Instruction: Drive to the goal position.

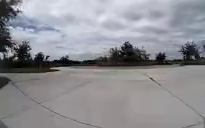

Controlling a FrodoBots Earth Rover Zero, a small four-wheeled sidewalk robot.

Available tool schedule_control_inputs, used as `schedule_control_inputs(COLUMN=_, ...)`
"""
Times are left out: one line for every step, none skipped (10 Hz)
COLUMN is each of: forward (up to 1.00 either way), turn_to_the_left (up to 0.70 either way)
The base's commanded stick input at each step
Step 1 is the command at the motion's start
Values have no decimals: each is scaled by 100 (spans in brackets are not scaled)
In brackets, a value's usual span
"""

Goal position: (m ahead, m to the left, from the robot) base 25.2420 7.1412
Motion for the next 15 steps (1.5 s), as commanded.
schedule_control_inputs(forward=85, turn_to_the_left=0)
schedule_control_inputs(forward=85, turn_to_the_left=0)
schedule_control_inputs(forward=85, turn_to_the_left=0)
schedule_control_inputs(forward=85, turn_to_the_left=0)
schedule_control_inputs(forward=85, turn_to_the_left=0)
schedule_control_inputs(forward=85, turn_to_the_left=0)
schedule_control_inputs(forward=85, turn_to_the_left=0)
schedule_control_inputs(forward=85, turn_to_the_left=0)
schedule_control_inputs(forward=85, turn_to_the_left=0)
schedule_control_inputs(forward=85, turn_to_the_left=0)
schedule_control_inputs(forward=85, turn_to_the_left=0)
schedule_control_inputs(forward=85, turn_to_the_left=0)
schedule_control_inputs(forward=85, turn_to_the_left=0)
schedule_control_inputs(forward=85, turn_to_the_left=0)
schedule_control_inputs(forward=85, turn_to_the_left=0)
